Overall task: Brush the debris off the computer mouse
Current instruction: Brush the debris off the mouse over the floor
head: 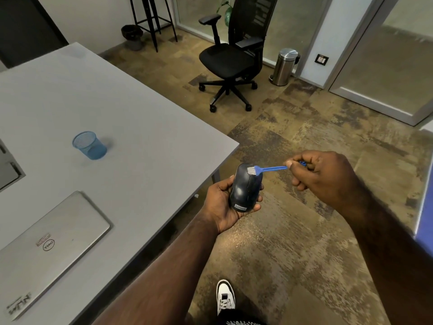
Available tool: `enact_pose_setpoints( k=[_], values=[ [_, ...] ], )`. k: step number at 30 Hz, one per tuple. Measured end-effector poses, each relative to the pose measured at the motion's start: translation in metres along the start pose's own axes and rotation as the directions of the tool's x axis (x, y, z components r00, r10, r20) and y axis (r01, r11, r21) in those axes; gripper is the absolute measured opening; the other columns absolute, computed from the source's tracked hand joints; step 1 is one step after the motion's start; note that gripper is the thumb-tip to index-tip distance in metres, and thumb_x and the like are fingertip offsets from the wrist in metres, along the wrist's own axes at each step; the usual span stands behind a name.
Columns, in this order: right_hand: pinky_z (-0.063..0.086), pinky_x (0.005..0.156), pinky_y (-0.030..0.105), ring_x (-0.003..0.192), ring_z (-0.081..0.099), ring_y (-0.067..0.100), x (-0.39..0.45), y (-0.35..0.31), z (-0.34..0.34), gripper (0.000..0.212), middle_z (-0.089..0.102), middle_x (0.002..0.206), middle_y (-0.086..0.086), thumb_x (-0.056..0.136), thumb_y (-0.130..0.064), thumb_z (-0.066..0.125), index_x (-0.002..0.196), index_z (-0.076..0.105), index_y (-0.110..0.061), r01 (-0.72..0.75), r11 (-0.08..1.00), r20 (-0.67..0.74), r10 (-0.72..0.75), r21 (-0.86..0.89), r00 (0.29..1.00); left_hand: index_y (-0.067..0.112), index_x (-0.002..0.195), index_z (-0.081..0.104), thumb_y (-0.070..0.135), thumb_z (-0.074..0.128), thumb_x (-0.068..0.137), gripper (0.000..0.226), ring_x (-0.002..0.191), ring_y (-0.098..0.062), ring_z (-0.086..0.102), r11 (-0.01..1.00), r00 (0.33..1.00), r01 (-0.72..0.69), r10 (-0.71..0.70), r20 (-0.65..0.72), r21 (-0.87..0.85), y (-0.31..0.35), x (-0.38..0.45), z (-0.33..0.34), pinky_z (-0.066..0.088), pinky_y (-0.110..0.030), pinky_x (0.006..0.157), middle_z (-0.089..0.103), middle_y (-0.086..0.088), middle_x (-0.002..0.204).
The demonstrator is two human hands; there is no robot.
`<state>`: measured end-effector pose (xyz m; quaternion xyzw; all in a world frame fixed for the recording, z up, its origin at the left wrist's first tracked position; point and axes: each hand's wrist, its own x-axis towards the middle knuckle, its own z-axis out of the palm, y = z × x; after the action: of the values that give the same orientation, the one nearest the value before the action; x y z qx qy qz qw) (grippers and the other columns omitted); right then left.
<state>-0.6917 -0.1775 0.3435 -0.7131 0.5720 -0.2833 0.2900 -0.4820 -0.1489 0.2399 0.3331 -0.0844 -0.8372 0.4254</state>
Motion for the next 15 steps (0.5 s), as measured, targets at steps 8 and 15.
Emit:
enact_pose_setpoints(
  k=[8,15],
  values=[
    [0.053,0.047,0.016,0.045,0.065,0.004,-0.0025,0.0015,-0.0006,0.009,0.071,0.058,-0.003,0.091,-0.019,0.066,0.087,0.073,-0.024,-0.035,0.995,0.053,0.031,0.095,0.998,-0.003,0.127,0.057,0.036,0.033,0.095,0.056,0.081,-0.033,0.065,0.997,1.000,-0.016,0.016,-0.003,-0.072,0.0014,0.0011,-0.0037,0.059,-0.038,0.066,0.066,-0.022,0.108],
    [0.055,0.048,0.018,0.049,0.067,0.005,-0.0028,0.0033,-0.0029,0.007,0.070,0.059,-0.003,0.092,-0.022,0.065,0.091,0.071,-0.024,0.021,0.996,-0.031,-0.018,0.084,0.999,-0.002,0.118,0.065,0.036,0.036,0.094,0.054,0.084,-0.035,0.068,0.991,1.000,-0.025,0.026,0.009,-0.133,0.0019,0.0035,-0.0075,0.060,-0.043,0.070,0.067,-0.022,0.110]
  ],
)
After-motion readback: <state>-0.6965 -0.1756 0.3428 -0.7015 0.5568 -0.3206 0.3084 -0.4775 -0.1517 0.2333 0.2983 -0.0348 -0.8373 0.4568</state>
